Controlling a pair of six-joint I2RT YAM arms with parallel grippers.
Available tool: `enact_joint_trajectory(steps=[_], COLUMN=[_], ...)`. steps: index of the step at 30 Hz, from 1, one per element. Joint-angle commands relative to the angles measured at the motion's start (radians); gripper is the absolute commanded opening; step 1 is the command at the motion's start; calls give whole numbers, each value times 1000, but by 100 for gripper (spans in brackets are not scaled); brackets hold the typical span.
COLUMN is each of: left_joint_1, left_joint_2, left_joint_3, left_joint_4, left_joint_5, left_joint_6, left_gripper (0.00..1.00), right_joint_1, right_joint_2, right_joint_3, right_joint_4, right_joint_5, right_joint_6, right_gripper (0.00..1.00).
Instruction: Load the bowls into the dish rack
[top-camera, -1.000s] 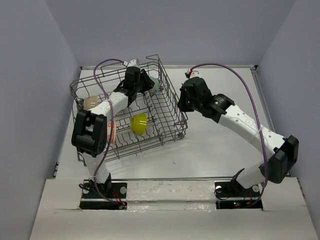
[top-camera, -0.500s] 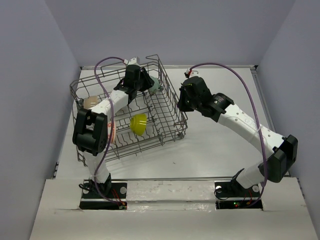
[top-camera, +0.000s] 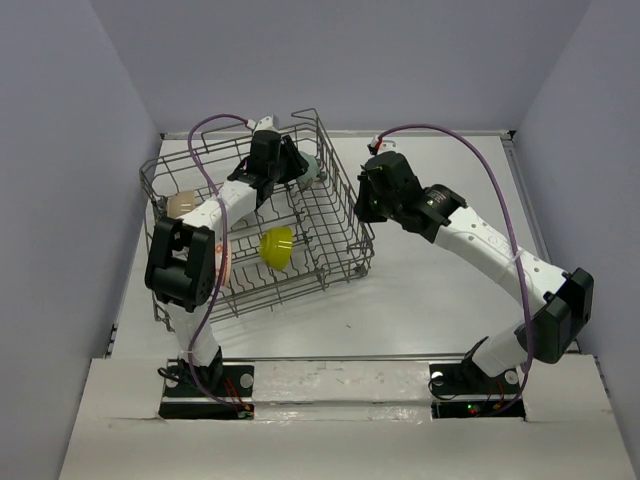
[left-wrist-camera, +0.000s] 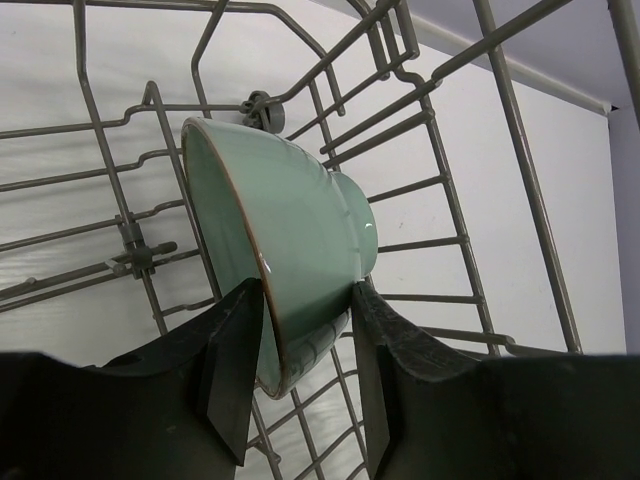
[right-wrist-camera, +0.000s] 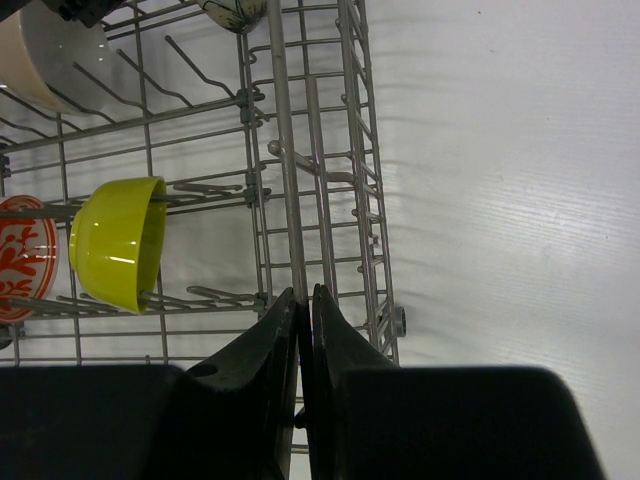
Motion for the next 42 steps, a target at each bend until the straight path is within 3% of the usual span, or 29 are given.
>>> enact_joint_trajectory(steps=[1,33,39,42], left_joint_1=[27,27,13,-10], left_joint_2=[23,-61,-133,-167], left_joint_3=[-55,-185,-142,-38], left_joint_4=[-111,-94,-77,-106], left_joint_5=[-80,-119,-111,-96], left_joint_6=[42,39,105,160], left_gripper=[49,52,55,56], right_joint_1=[-2,-2,-2,-2], right_joint_2=[20,29,24,23], right_joint_3=[43,43,43,48], right_joint_4=[-1,-1,-2,-2], right_joint_5=[40,34,42,48], right_joint_6=[34,31,24,24], right_gripper=[1,1,1,2])
